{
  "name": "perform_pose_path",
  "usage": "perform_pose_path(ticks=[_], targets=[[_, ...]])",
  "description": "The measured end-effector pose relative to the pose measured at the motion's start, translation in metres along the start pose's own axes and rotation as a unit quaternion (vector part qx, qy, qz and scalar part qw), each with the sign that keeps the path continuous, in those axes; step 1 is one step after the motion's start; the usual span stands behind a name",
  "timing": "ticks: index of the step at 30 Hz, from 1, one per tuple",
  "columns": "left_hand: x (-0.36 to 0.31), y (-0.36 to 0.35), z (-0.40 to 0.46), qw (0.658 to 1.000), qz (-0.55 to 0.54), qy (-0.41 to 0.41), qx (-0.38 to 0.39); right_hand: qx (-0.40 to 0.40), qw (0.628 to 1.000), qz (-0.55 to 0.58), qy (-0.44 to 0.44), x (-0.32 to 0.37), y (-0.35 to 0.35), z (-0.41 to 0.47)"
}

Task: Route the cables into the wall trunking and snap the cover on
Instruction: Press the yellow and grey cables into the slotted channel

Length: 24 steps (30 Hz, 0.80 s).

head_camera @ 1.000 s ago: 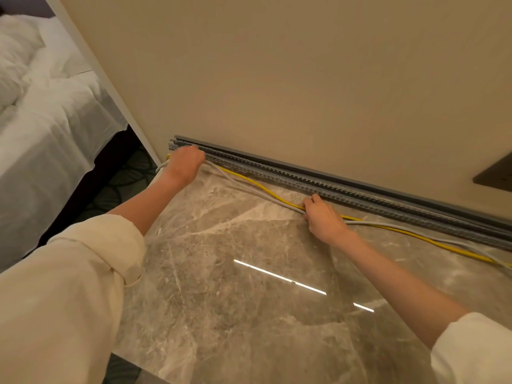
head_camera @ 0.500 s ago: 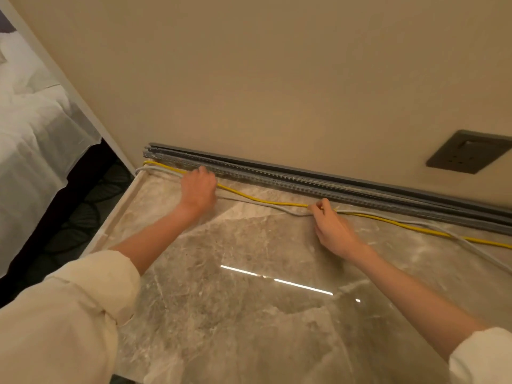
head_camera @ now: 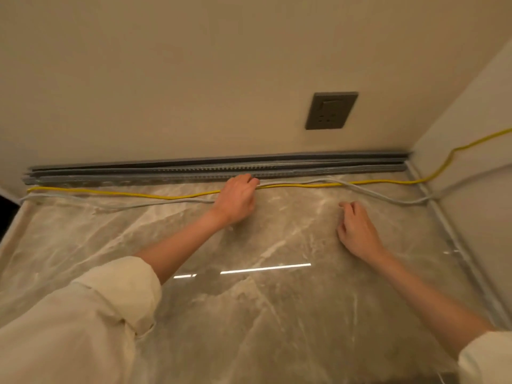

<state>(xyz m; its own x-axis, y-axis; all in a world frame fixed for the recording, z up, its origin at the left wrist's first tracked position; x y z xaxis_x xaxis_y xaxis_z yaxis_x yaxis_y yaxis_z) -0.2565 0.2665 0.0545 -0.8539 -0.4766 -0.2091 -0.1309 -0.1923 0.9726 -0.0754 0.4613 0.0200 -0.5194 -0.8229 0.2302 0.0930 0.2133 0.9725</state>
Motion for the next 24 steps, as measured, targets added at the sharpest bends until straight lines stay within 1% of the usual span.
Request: perform_pose_path(ticks=[4, 7, 9, 10, 13, 15, 19, 22, 24], targets=[[-0.05, -0.015, 0.039, 0.998, -0.019, -0.054, 0.037, 0.009, 0.988, 0.087, -0.131, -0.056, 0.006, 0.006], [-0.087, -0.028, 0.068, 0.995, -0.015, -0.082, 0.061, 0.005, 0.96, 0.193, -0.203, -0.089, 0.01, 0.013], [-0.109, -0.036, 0.084, 0.993, -0.013, -0.101, 0.066, 0.013, 0.933, 0.263, -0.244, -0.103, 0.008, 0.019], [-0.119, -0.04, 0.092, 0.992, -0.015, -0.108, 0.068, 0.03, 0.916, 0.301, -0.264, -0.109, 0.006, 0.021], [-0.146, -0.053, 0.113, 0.988, -0.013, -0.127, 0.087, 0.092, 0.849, 0.411, -0.32, -0.12, 0.001, 0.02], [-0.157, -0.06, 0.124, 0.985, 0.001, -0.141, 0.095, 0.117, 0.825, 0.449, -0.323, -0.126, -0.001, 0.021], [-0.18, -0.07, 0.141, 0.985, 0.041, -0.15, 0.079, 0.139, 0.803, 0.5, -0.294, -0.14, 0.002, 0.024], [-0.183, -0.08, 0.149, 0.987, 0.07, -0.121, 0.08, 0.135, 0.786, 0.534, -0.281, -0.142, 0.0, 0.026], [-0.181, -0.085, 0.154, 0.99, 0.064, -0.09, 0.083, 0.122, 0.771, 0.558, -0.282, -0.146, 0.001, 0.029]])
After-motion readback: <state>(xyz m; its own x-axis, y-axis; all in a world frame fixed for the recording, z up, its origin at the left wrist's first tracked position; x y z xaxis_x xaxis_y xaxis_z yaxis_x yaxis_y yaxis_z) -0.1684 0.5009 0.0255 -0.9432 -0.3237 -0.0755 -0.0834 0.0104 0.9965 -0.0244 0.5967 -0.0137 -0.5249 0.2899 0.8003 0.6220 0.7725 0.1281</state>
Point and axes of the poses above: each hand's wrist, its own z-axis towards the middle knuckle, its own y-axis out of the back of the hand, x = y × z, the point moved 8 cm from there along z, towards the middle knuckle, and after that the axes turned 4 degrees about -y, right-handed, at the moved point
